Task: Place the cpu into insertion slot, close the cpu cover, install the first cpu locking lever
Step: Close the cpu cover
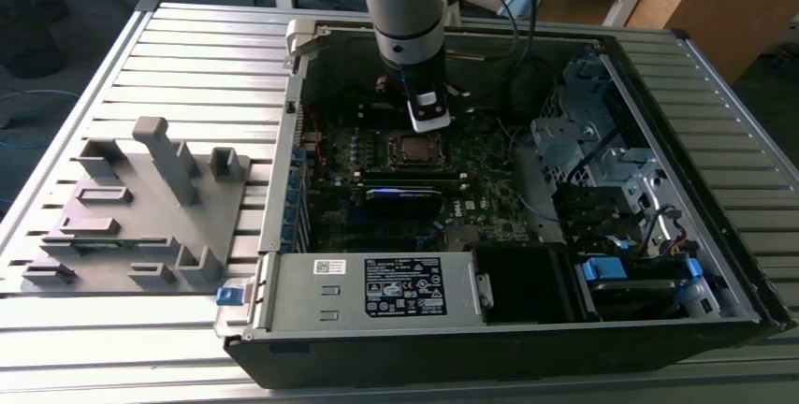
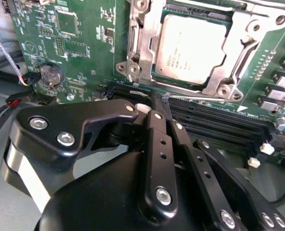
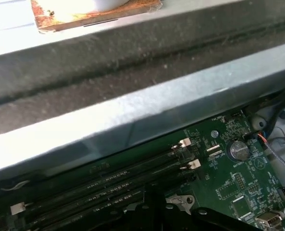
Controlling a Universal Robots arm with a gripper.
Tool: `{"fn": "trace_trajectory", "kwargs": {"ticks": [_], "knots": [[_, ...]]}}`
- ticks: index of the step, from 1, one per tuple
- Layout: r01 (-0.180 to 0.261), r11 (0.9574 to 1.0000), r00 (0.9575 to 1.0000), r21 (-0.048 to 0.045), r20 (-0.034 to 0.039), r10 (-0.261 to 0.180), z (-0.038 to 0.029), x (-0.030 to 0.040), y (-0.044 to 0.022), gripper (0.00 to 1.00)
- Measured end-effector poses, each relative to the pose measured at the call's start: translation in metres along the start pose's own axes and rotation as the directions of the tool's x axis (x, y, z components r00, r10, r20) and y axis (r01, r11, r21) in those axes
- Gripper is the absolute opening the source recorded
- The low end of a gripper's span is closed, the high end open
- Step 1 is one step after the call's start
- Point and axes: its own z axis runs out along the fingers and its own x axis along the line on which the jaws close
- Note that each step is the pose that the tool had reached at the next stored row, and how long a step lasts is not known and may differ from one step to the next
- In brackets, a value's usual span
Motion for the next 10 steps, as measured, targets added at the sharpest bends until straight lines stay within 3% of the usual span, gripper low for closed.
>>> {"fn": "trace_trajectory", "kwargs": {"ticks": [3,6,10], "knots": [[-0.004,1.0,0.9999,0.0053,0.0143,0.004,0.0009,0.0009,-0.0007,0.1],[-0.01,0.9998,0.9996,0.0185,0.028,0.009,0.002,0.0014,-0.0011,0.1],[-0.031,0.9992,0.9988,0.025,0.0376,0.03,0.0033,0.0021,-0.0014,0.1]]}}
